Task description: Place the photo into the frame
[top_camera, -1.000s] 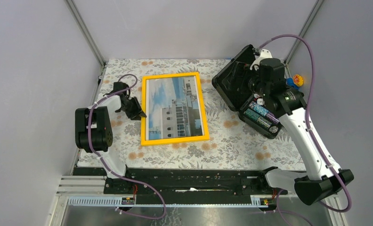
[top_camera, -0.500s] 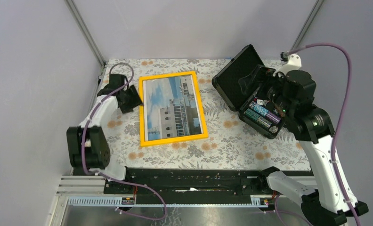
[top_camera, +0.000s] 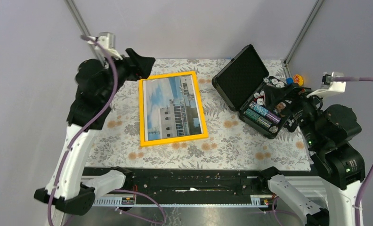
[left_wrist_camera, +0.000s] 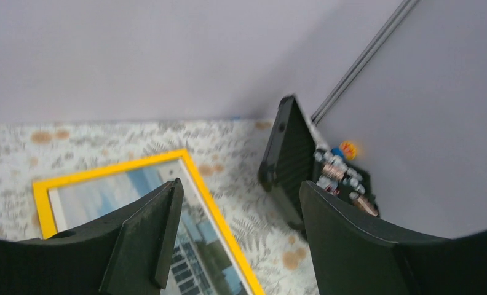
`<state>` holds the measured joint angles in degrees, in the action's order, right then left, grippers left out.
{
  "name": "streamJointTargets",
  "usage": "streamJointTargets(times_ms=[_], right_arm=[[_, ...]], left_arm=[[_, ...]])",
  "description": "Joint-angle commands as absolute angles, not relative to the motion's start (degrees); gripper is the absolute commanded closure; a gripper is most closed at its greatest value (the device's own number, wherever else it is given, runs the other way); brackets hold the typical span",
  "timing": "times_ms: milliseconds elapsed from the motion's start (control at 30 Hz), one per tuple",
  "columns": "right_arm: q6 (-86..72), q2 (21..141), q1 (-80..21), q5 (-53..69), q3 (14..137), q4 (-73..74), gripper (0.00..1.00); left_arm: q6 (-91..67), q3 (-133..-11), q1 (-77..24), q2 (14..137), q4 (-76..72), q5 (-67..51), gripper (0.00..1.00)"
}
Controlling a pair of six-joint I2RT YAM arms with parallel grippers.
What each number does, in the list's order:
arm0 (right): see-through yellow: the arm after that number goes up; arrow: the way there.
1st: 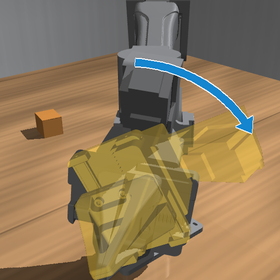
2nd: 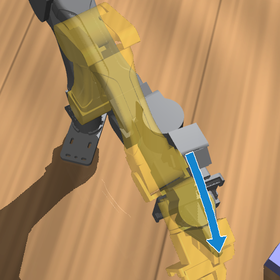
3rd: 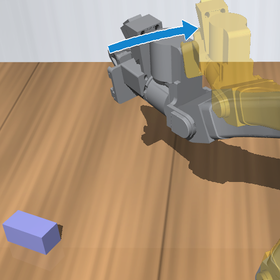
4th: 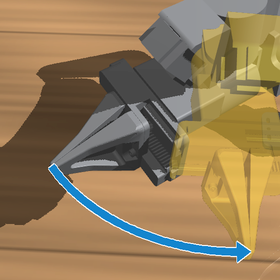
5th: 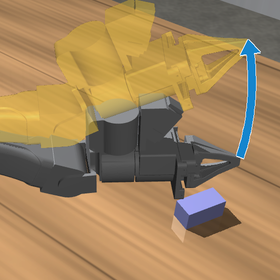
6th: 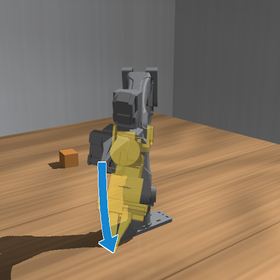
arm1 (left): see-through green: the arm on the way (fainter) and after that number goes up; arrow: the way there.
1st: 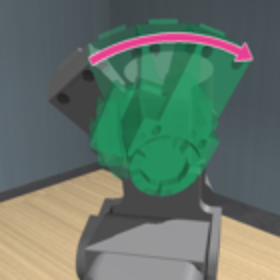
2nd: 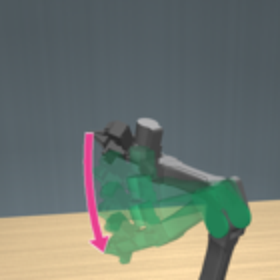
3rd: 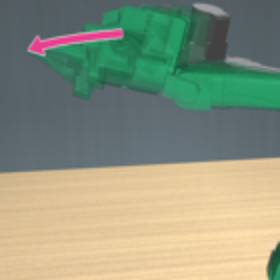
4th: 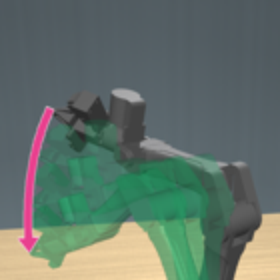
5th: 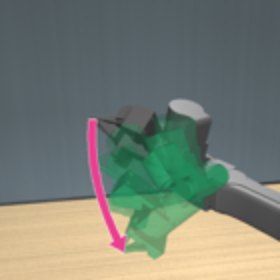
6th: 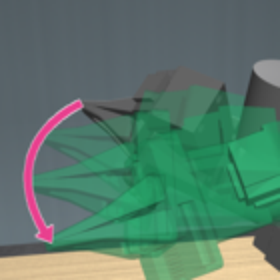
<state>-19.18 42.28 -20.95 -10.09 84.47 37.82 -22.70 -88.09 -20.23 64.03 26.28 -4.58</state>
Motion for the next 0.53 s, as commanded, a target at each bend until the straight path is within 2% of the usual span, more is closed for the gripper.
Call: streamJointTargets(times_ms=[0,233,500], right_arm=[[-15.74,40.52,-20.74,-14.25,84.13,34.85,0.0],[-13.99,36.35,-20.74,-15.65,80.48,30.9,0.0],[-12.85,34.09,-20.7,-13.63,76.68,26.58,0.0]], left_arm=[[-20.67,-87.56,-20.39,57.06,16.19,-7.01,0.23],[-18.48,-86.78,-20.37,49.12,12.38,-4.41,0.21],[-18.21,-86.43,-20.39,48.44,12.57,-3.31,0.2]])
